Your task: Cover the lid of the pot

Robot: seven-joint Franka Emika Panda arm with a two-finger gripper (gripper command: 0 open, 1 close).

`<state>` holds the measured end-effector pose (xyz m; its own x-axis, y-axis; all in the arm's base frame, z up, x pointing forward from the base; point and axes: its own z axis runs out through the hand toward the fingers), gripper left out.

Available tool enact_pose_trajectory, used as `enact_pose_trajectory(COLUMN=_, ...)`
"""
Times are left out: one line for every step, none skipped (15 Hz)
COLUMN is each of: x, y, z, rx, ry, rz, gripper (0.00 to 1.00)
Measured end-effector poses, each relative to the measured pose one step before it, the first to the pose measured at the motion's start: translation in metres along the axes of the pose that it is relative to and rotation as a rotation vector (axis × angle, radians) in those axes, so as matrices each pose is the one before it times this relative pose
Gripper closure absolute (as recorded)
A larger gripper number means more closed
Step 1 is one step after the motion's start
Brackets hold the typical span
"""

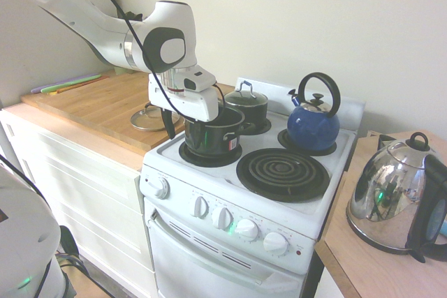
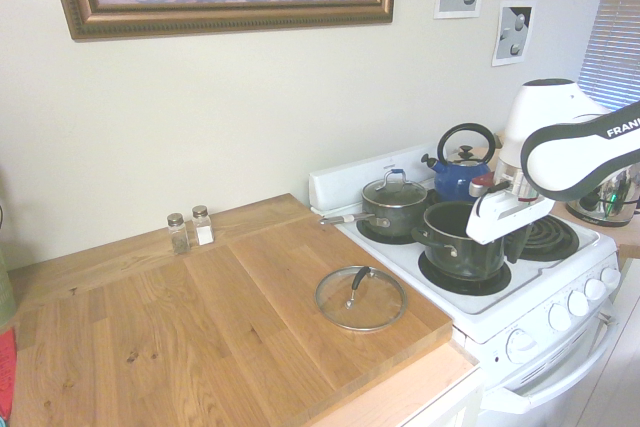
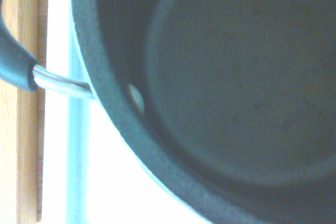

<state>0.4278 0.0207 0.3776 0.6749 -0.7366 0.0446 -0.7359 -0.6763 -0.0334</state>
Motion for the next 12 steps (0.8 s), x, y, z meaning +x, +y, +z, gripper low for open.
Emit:
enact_pose_trajectory(x=0.00014, y=0.00046, z=0.00046, rx=-0.00230, ry=-0.00233, rz=-0.00039, gripper=0.00)
enact_pose_trajectory(x=0.00082, y=0.00109, z=0.00030, rx=-0.00207, ry=-0.00207, rz=-0.00006, gripper=0.00)
enact_pose_trajectory(x=0.00097, y=0.00071, z=-0.00011, rx=0.00031, ry=0.00013, rz=0.00230, gripper=0.00)
enact_pose_trajectory(x=0.00035, y=0.00037, z=-0.00033, rx=0.00001, ry=-0.00022, rz=0.00111, gripper=0.00)
enact_pose_trajectory(x=-0.00035, y=0.00053, z=-0.00061, rx=-0.00214, ry=-0.00167, rz=0.00021, gripper=0.00)
enact_pose_trajectory(x=-0.00102, y=0.00137, z=-0.00112, rx=-0.00406, ry=-0.00230, rz=-0.00010, gripper=0.00)
enact_pose_trajectory(x=-0.00246, y=0.00311, z=-0.00119, rx=-0.00281, ry=-0.00073, rz=0.00030, gripper=0.00)
enact_pose_trajectory(x=-0.00464, y=0.00576, z=-0.00003, rx=-0.00678, ry=-0.00333, rz=0.00058, gripper=0.00)
enact_pose_trajectory(x=-0.00612, y=0.00763, z=0.00034, rx=-0.00383, ry=0.00071, rz=0.00039, gripper=0.00)
enact_pose_trajectory(x=-0.00819, y=0.01012, z=0.00188, rx=-0.00334, ry=0.00225, rz=0.00055, gripper=0.00)
enact_pose_trajectory(x=-0.00874, y=0.01026, z=0.00234, rx=-0.00296, ry=0.00274, rz=-0.00052, gripper=0.00)
enact_pose_trajectory(x=-0.00842, y=0.00878, z=0.00049, rx=0.00071, ry=0.00679, rz=-0.00398, gripper=0.00)
